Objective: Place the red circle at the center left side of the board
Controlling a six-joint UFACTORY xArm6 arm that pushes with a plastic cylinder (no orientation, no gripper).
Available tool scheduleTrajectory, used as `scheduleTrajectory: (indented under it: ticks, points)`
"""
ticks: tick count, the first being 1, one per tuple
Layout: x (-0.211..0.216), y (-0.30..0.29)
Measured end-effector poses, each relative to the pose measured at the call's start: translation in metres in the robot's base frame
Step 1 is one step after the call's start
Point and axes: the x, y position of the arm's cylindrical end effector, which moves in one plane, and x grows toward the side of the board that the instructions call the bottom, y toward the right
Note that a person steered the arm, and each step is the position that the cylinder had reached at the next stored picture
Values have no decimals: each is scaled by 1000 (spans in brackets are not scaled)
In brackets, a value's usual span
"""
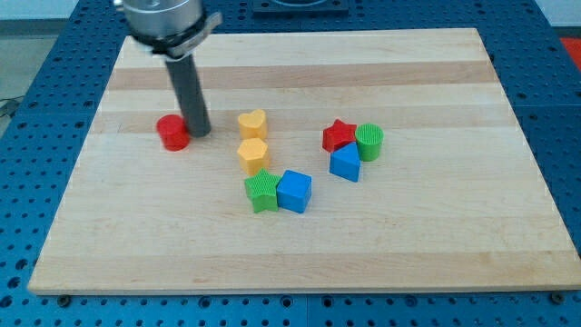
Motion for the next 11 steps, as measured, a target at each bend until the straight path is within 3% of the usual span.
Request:
scheduleTrajectory:
  ticks: [2,3,4,6,7,8,10,11]
  points:
    - [20,-29]
    - [56,-14]
    - [53,-28]
    - [18,-111]
    - [22,-112]
    - [51,-99]
    - [117,42]
    - [140,81]
